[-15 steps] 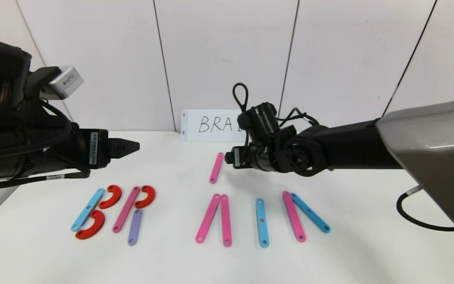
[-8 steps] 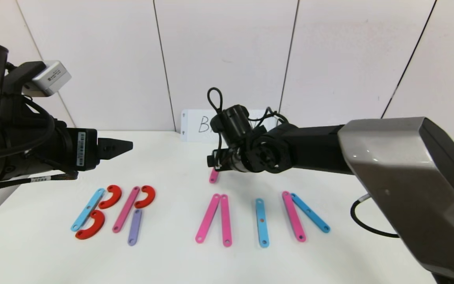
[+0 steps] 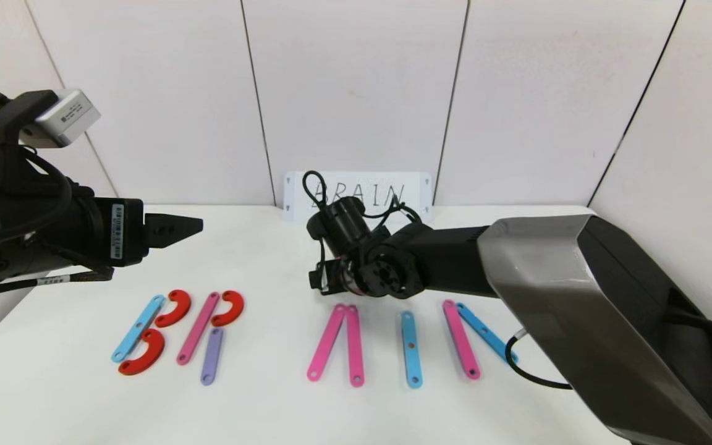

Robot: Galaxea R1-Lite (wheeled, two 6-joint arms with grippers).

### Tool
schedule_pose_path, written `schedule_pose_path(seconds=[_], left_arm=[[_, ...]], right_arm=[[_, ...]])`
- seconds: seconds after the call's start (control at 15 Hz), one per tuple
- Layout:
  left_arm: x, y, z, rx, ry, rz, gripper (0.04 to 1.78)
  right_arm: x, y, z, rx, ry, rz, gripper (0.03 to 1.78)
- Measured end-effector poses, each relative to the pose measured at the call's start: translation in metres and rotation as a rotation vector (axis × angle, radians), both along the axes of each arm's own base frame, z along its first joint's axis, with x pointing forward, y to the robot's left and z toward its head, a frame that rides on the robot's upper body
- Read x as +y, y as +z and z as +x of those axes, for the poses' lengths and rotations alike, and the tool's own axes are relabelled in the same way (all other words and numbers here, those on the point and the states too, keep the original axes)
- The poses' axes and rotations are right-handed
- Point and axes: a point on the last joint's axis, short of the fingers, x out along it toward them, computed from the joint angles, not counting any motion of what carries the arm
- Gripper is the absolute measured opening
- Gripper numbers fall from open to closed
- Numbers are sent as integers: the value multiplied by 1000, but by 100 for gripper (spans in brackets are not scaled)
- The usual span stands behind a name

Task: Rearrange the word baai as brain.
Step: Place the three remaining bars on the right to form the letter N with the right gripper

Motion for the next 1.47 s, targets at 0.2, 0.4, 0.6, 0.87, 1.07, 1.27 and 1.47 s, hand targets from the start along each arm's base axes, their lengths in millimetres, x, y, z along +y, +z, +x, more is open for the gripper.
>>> schedule_pose_path(seconds=[0.2,0.4,0.6,0.87,1.07,1.27,1.47], left_arm=[[0,0,0,-1,0,0,169],[0,0,0,1,1,0,169],[0,-1,0,3,-2,1,169],[0,-1,0,4,-3,1,169],[-1,-2,0,7,-4,3,169],[-1,-3,1,10,-4,4,169],[-1,-3,1,12,-5,4,169]], right_arm=[[-2,-4,5,-6,-8,3,173],[0,-8,7,-12,-6,4,173],[-1,-13,11,-15,-11,1,173],[-8,-18,25,-49,-20,7,173],[-8,-22,28,-57,-22,10,173],[-11,-22,31,-57,-29,10,173],[-22,-18,38,-56,-54,10,173]])
